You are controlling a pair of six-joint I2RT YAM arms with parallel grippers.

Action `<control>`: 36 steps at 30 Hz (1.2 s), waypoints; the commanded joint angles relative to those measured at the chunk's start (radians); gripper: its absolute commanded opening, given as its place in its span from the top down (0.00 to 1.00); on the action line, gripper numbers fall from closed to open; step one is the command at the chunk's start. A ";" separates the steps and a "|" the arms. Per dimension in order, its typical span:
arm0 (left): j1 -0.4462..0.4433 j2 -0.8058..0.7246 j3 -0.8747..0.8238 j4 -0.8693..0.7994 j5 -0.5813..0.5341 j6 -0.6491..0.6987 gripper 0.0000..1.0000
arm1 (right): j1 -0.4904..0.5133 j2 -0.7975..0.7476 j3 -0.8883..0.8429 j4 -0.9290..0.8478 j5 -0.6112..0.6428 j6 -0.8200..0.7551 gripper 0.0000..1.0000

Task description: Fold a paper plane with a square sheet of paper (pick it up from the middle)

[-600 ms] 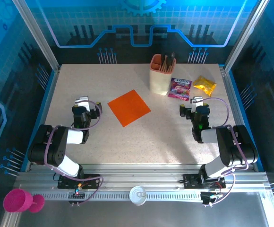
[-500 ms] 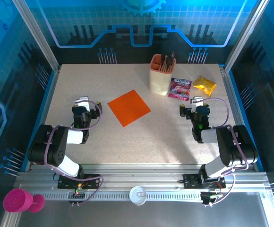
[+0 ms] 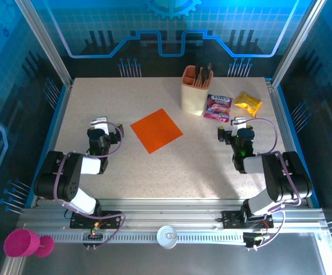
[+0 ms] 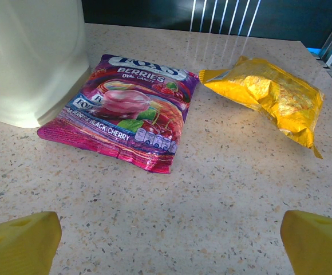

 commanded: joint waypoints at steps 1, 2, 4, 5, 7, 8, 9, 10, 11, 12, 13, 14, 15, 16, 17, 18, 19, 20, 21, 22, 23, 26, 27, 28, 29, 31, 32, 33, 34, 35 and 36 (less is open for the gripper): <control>0.001 0.010 -0.010 0.038 0.019 0.021 0.00 | 0.011 0.001 0.004 0.037 0.006 -0.008 0.01; 0.001 0.008 -0.010 0.037 0.019 0.019 0.00 | 0.011 0.001 0.005 0.037 0.005 -0.008 0.01; 0.002 0.008 -0.009 0.036 0.020 0.019 0.00 | 0.008 0.001 0.005 0.034 0.001 -0.006 0.01; 0.002 0.008 -0.009 0.034 0.020 0.019 0.00 | 0.007 0.000 0.005 0.034 -0.001 -0.005 0.01; 0.002 0.007 -0.008 0.031 0.022 0.018 0.00 | 0.003 -0.001 0.005 0.033 -0.012 -0.003 0.01; 0.002 0.006 -0.005 0.028 0.022 0.019 0.00 | -0.005 -0.002 0.005 0.031 -0.027 0.002 0.01; 0.003 0.007 -0.005 0.026 0.022 0.018 0.00 | -0.012 -0.004 0.004 0.031 -0.038 0.007 0.01; 0.004 0.007 -0.006 0.026 0.025 0.018 0.00 | -0.013 -0.003 0.004 0.032 -0.039 0.008 0.01; 0.003 0.007 -0.005 0.025 0.025 0.016 0.00 | -0.014 -0.002 0.004 0.031 -0.039 0.008 0.01; 0.004 0.007 -0.006 0.026 0.025 0.018 0.00 | -0.014 -0.003 0.004 0.031 -0.038 0.007 0.01; 0.004 0.007 -0.007 0.030 0.027 0.019 0.00 | -0.015 -0.002 0.005 0.028 -0.039 0.008 0.01; 0.001 0.006 -0.003 0.025 0.031 0.029 0.00 | -0.015 -0.003 0.005 0.029 -0.040 0.009 0.01; -0.003 -0.005 0.003 0.004 0.033 0.034 0.00 | -0.016 -0.004 0.005 0.028 -0.042 0.009 0.01; -0.011 -0.030 0.012 -0.032 0.016 0.039 0.00 | -0.016 -0.004 0.002 0.033 -0.044 0.011 0.01; -0.026 -0.063 0.021 -0.073 -0.021 0.046 0.00 | -0.016 -0.005 -0.005 0.056 -0.030 0.013 0.01; -0.044 -0.099 0.031 -0.120 -0.063 0.057 0.00 | -0.009 -0.031 -0.010 0.031 0.028 0.027 0.01; -0.061 -0.146 0.042 -0.181 -0.087 0.064 0.00 | -0.008 -0.065 -0.036 0.046 -0.001 0.026 0.01; -0.071 -0.191 0.054 -0.246 -0.096 0.060 0.00 | 0.006 -0.078 -0.066 0.119 0.022 -0.003 0.01; -0.074 -0.234 0.075 -0.330 -0.106 0.032 0.00 | 0.044 -0.116 -0.074 0.096 0.121 -0.020 0.01; -0.074 -0.280 0.102 -0.427 -0.099 -0.011 0.00 | 0.069 -0.188 -0.059 0.012 0.165 -0.033 0.01; -0.076 -0.315 0.130 -0.507 -0.093 -0.047 0.00 | 0.076 -0.259 -0.032 -0.097 0.169 -0.028 0.01; -0.090 -0.384 0.246 -0.784 -0.056 -0.192 0.00 | 0.046 -0.434 0.149 -0.506 0.150 0.145 0.01; -0.099 -0.393 0.282 -0.857 -0.040 -0.235 0.00 | 0.022 -0.458 0.212 -0.630 0.127 0.240 0.01; -0.111 -0.395 0.323 -0.933 -0.008 -0.278 0.00 | -0.001 -0.471 0.286 -0.779 0.108 0.347 0.01; -0.123 -0.389 0.361 -0.995 0.021 -0.305 0.00 | -0.017 -0.468 0.342 -0.882 0.090 0.411 0.01; -0.170 -0.355 0.438 -1.091 0.045 -0.337 0.00 | -0.039 -0.439 0.434 -1.018 -0.019 0.418 0.01; -0.199 -0.331 0.471 -1.124 0.052 -0.339 0.00 | -0.038 -0.424 0.464 -1.063 -0.037 0.430 0.01; -0.231 -0.300 0.505 -1.155 0.050 -0.340 0.00 | -0.040 -0.412 0.481 -1.094 -0.079 0.431 0.01; -0.264 -0.260 0.544 -1.183 0.050 -0.336 0.00 | -0.041 -0.407 0.484 -1.098 -0.143 0.417 0.01; -0.291 -0.218 0.581 -1.207 0.045 -0.336 0.00 | -0.041 -0.408 0.480 -1.098 -0.181 0.419 0.01; -0.315 -0.173 0.615 -1.222 0.050 -0.333 0.00 | -0.039 -0.416 0.471 -1.091 -0.216 0.421 0.01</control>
